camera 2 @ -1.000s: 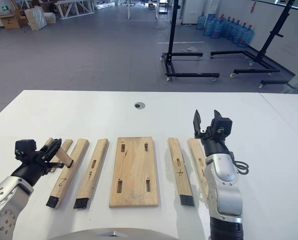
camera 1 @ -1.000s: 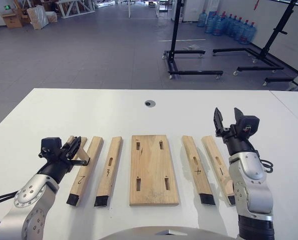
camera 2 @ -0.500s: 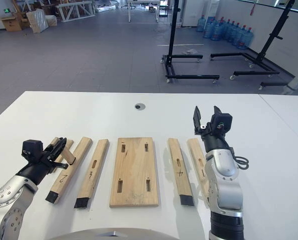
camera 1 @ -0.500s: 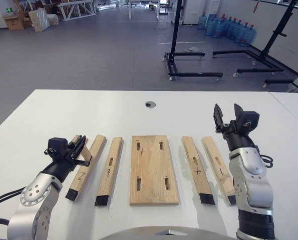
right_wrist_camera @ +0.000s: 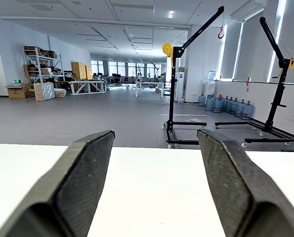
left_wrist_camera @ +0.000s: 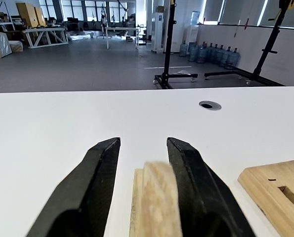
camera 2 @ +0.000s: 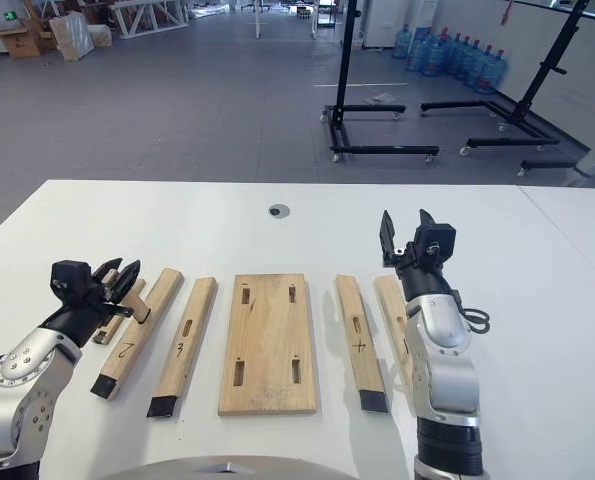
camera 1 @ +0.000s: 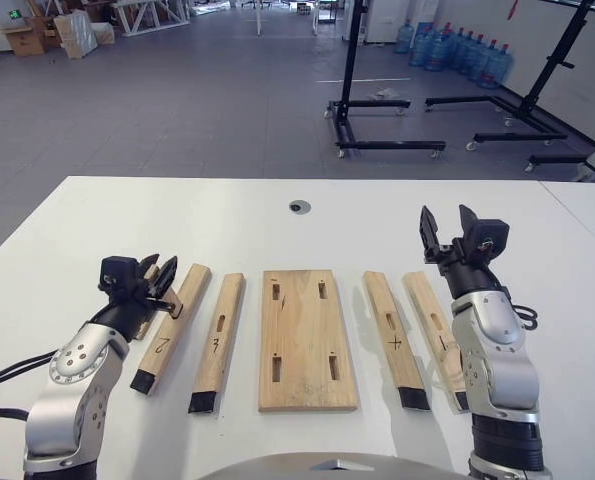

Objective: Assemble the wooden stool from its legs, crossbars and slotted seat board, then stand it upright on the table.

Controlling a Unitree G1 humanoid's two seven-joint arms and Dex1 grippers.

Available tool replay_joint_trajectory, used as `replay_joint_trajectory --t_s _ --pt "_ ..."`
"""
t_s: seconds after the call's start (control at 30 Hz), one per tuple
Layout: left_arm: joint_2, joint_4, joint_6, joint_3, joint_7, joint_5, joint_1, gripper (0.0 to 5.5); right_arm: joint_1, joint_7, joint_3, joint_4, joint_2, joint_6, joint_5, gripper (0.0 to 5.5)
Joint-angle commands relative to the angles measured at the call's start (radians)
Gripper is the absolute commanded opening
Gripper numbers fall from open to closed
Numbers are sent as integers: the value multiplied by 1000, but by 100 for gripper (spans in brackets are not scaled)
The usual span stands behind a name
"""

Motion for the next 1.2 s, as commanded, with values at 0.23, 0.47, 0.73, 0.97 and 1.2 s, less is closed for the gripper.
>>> replay_joint_trajectory --t_s 0.23,0.47,0.73,0.97,1.2 --pt "52 -93 151 22 46 -50 -203 203 -28 15 1 -5 -19 14 -1 308" --pt "49 -122 222 41 97 -83 -329 203 -26 18 -4 -9 -23 17 3 308" --pt "12 -60 276 -52 131 -39 -301 203 -45 24 9 15 -21 13 3 308" --pt "-57 92 192 -93 129 39 -69 203 -87 66 -24 45 -60 38 41 308" --pt "-91 -40 200 -91 108 -35 -198 203 -93 59 -6 50 -40 26 36 308"
